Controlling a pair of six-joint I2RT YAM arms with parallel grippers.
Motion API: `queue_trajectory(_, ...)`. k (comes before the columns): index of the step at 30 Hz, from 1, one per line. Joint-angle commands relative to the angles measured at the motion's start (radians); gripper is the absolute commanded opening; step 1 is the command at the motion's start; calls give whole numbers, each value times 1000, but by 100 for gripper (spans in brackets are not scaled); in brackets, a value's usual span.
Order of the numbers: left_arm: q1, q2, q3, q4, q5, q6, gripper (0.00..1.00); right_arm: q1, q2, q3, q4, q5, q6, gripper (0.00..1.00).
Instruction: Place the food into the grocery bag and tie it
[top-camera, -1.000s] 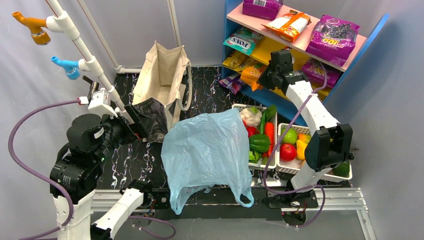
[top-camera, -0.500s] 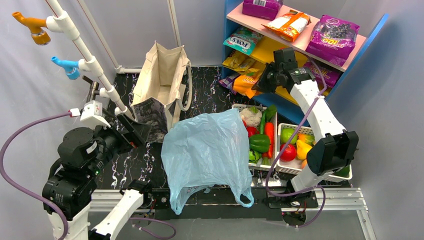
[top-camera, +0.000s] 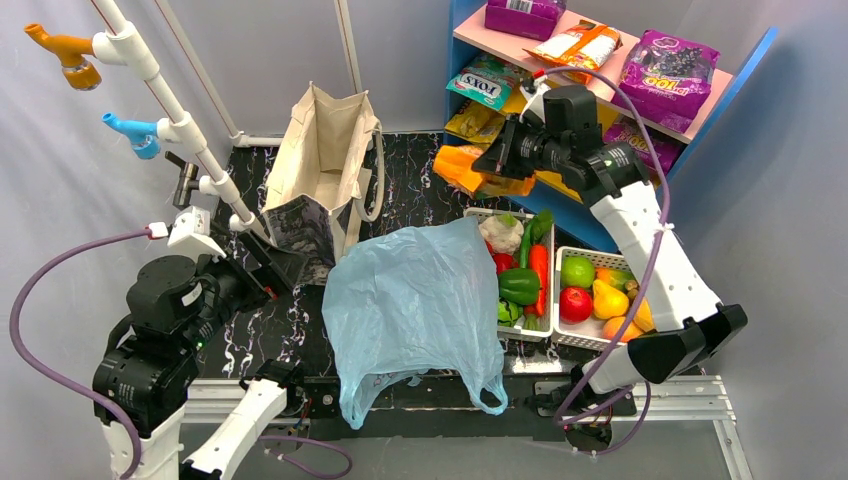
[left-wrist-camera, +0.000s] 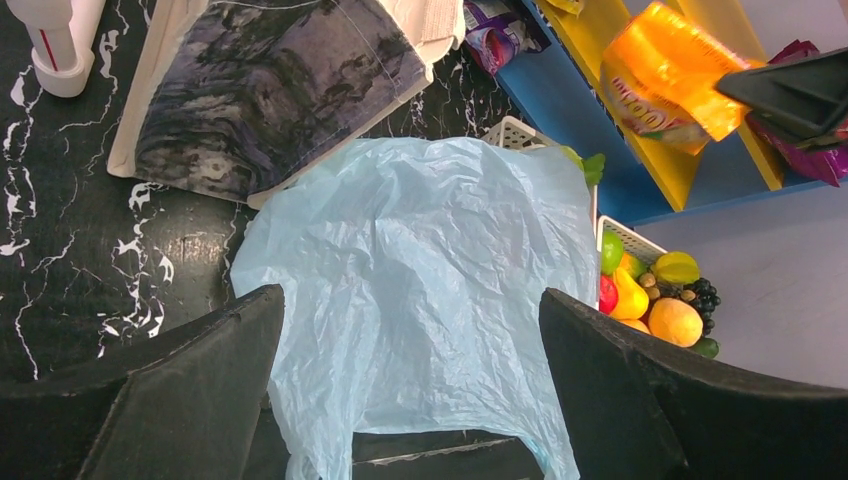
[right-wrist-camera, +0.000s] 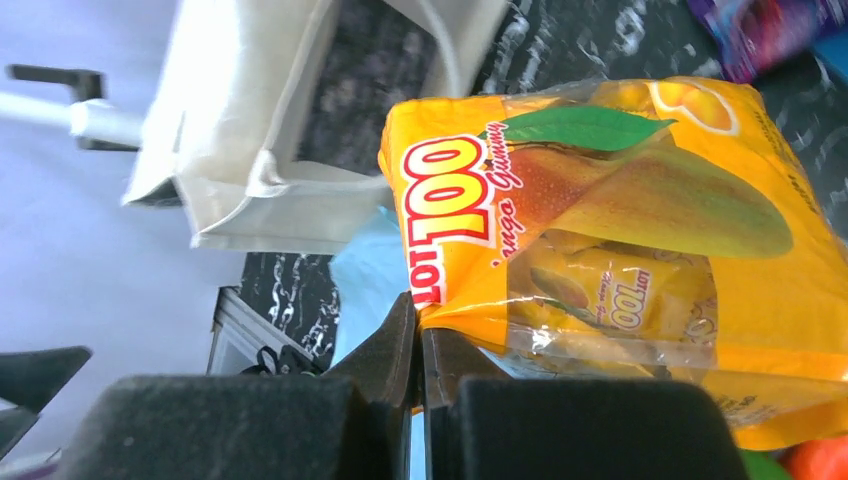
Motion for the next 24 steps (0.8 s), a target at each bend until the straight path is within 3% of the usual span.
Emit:
queue_trajectory(1,4,-6,-17,4,42,-25,99,40,-53,101,270,-45,-68,1)
queue_trajectory(9,4,0,-29,17,57,-39,99,107,23,204,409,-113,-60,1)
queue_trajectory(19,3,20,-5,9,55,-11,100,218,285,556,471,-158,18,1)
queue_trajectory(24,4,10,-9,0,37,-9,99,248,351,578,622,-153,107,1)
